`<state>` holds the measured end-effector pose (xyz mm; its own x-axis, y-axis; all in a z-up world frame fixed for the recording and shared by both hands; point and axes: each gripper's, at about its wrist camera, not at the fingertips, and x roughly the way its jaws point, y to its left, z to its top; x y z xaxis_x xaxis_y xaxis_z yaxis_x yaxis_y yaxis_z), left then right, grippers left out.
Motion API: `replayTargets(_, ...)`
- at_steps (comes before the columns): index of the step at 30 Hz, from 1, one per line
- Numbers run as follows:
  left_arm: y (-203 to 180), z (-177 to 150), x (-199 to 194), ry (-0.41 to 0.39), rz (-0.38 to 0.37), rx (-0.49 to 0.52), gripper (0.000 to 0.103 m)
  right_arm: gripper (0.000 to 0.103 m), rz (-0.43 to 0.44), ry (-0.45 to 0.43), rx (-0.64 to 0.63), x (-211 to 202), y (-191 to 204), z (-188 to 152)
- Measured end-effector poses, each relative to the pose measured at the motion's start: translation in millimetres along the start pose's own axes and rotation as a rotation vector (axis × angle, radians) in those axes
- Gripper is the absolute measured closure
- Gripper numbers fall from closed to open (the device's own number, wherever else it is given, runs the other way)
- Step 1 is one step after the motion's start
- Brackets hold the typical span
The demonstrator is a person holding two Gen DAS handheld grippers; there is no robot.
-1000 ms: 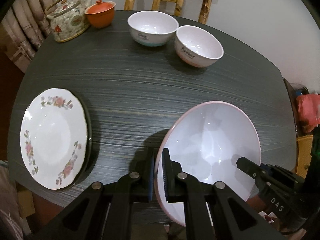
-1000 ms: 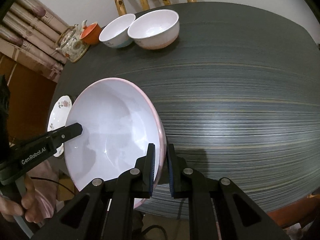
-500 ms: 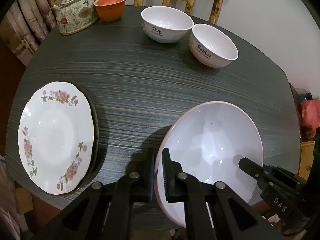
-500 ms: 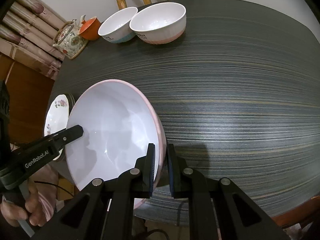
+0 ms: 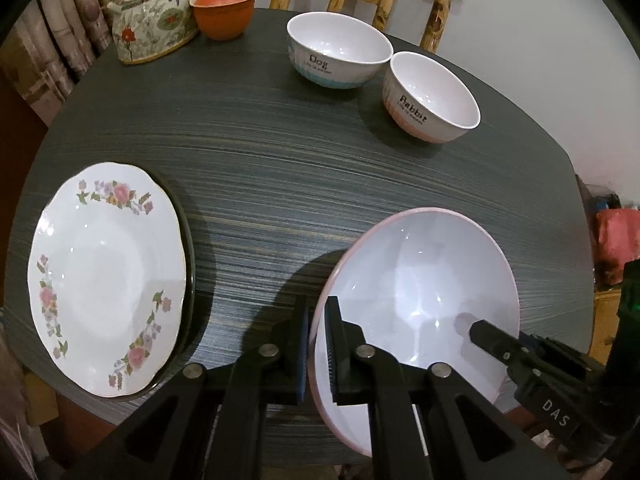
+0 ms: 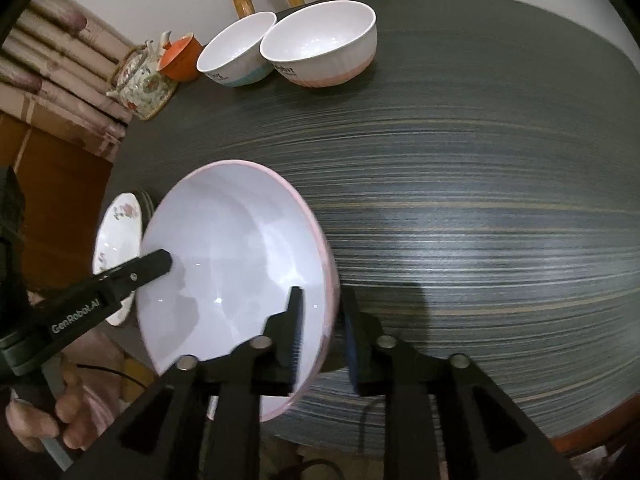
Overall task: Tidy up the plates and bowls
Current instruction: 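Carry the pink bowl with both tools beside the plate stack and lower it, then open both tools and release the pink bowl on the table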
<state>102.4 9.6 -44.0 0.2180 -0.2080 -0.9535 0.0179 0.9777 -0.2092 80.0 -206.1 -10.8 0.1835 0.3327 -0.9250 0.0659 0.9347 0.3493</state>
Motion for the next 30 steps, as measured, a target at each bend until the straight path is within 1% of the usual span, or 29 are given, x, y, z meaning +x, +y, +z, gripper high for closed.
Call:
replayTargets(2,-0.1,0.8,0.1,0.003,0.001,0.002,0.095,0.076,0.007,0.001,-0.001,-1.5,0.5,1.0)
replayTargets(4,0.5,2.0,-0.8,0.005,-0.003,0.002,0.095,0.073,-0.01,-0.007,-0.018,-4.3,2.9,1.5)
replayTargets(5,1.6,2.6,-2.2,0.005,-0.006,0.003,0.095,0.066,-0.014,-0.011,-0.02,-6.0,3.0,2.0)
replayTargets(6,2.4,3.7,-4.5,0.002,-0.009,0.001,0.092,0.062,-0.014,-0.014,-0.023,-7.9,3.0,2.5)
replayTargets(7,3.1,4.5,-6.7,-0.002,-0.011,-0.001,0.089,0.062,-0.013,-0.022,-0.027,-11.4,2.3,3.5)
replayTargets(9,5.1,6.9,-12.2,-0.009,-0.017,-0.005,0.086,0.062,-0.011,-0.032,-0.029,-16.3,1.2,5.4)
replayTargets(11,6.2,10.6,-17.3,-0.011,-0.027,-0.01,0.086,0.062,-0.002,-0.042,-0.037,-23.5,0.7,9.4)
replayTargets(15,6.2,19.4,-26.9,-0.033,-0.017,-0.01,0.086,0.062,-0.006,-0.06,-0.053,-35.6,-1.6,20.8)
replayTargets(18,6.7,31.5,-31.3,-0.033,-0.044,-0.026,0.085,0.062,-0.024,-0.072,-0.064,-43.4,-8.7,37.2)
replayTargets(22,5.7,58.2,-30.4,-0.046,-0.058,-0.049,0.086,0.062,-0.038,-0.081,-0.049,-48.3,-23.9,60.2)
replayTargets(27,-4.0,86.1,-17.7,-0.014,-0.09,-0.067,0.085,0.062,-0.054,-0.074,-0.061,-44.0,-37.0,92.6)
replayTargets(30,-15.5,104.0,-7.6,0.003,-0.122,-0.07,0.085,0.063,-0.06,-0.077,-0.07,-40.4,-42.0,114.4)
